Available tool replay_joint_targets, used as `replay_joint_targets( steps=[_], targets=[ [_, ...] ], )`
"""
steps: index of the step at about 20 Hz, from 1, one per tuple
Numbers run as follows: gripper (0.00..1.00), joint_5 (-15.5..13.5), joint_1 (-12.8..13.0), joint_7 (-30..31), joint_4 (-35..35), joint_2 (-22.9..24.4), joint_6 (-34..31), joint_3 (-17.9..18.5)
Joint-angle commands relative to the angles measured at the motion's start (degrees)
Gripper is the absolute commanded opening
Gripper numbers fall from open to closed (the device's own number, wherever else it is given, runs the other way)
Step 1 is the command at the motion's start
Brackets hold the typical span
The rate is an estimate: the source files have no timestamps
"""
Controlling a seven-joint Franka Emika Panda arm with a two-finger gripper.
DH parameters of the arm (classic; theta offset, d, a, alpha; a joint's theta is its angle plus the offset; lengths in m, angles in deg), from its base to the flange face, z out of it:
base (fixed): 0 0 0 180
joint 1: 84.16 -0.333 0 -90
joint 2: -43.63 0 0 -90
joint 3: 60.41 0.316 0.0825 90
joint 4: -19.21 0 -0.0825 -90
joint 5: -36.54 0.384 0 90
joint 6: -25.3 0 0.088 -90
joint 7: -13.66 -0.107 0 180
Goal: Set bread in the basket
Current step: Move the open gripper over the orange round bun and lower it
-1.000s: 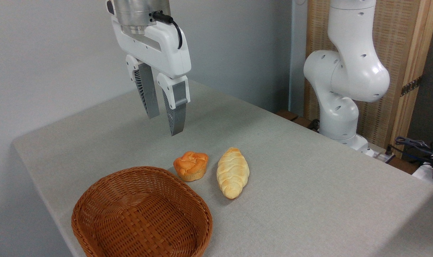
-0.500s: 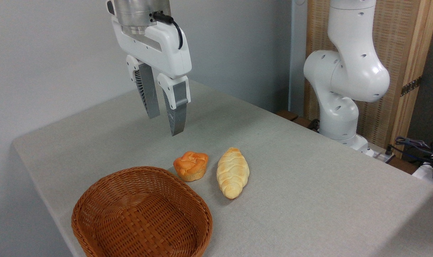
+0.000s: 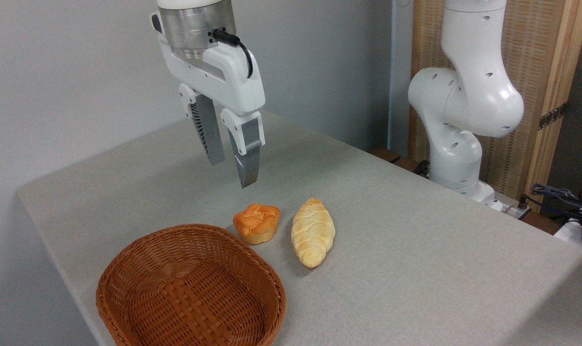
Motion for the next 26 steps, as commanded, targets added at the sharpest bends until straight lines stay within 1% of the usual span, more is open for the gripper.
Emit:
replay_joint_targets(
  steps=[1, 6, 10, 14, 16, 17, 20, 23, 26],
  targets=[
    [1.0, 0.4, 0.61, 0.38, -7.97, 5.31, 5.15, -0.05],
    [1.0, 0.48, 2.89, 0.38, -16.77, 9.62, 10.78, 0.12],
    [1.0, 0.66, 4.22, 0.12, -20.03, 9.72, 11.84, 0.13],
    [1.0, 0.66, 7.02, 0.12, -25.21, 9.72, 18.78, 0.13],
    [1.0, 0.75, 9.22, 0.12, -28.55, 9.63, 22.81, 0.13],
    [1.0, 0.75, 9.66, 0.12, -30.04, 9.63, 25.1, 0.13],
    [1.0, 0.92, 9.84, -1.01, -32.78, 9.63, 28.72, 0.04],
    [1.0, 0.92, 9.76, -5.84, -34.27, 9.54, 29.77, 0.04],
    [1.0, 0.92, 9.76, -7.17, -36.12, 9.45, 31.36, 0.04]
  ],
)
